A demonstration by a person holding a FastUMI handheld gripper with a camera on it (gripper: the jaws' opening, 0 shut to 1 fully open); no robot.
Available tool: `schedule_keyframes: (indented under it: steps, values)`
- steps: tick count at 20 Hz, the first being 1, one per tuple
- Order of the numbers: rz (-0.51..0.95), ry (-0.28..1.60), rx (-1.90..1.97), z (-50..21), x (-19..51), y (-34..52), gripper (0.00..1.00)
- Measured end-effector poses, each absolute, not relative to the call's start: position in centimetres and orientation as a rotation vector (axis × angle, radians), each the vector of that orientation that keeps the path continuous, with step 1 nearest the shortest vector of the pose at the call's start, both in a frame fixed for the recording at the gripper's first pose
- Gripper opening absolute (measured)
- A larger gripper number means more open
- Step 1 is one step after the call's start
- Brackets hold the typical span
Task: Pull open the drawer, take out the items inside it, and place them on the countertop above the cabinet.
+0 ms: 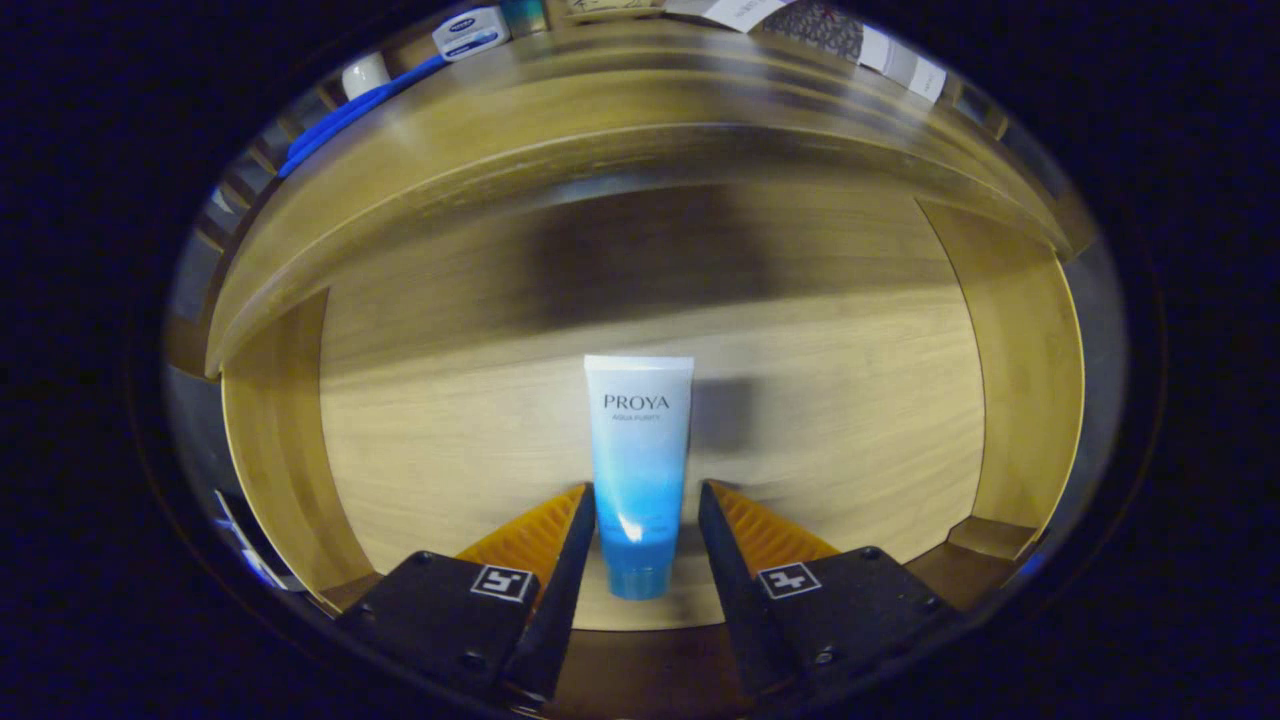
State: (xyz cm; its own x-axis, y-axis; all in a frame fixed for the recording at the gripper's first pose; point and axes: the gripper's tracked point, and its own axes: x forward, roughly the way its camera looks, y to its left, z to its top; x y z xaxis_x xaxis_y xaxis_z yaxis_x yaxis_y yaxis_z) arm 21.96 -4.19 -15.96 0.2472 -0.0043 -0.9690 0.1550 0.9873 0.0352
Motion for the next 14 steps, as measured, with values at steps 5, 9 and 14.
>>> schedule_keyframes:
  steps: [5,9,14]
  values:
    - [-0.119,1.336,0.074,-16.2,21.9,-4.5,0.56]
    - [-0.113,1.311,0.078,-15.7,22.0,-4.6,0.48]
    - [-0.057,1.281,0.118,-14.0,21.0,-4.4,0.45]
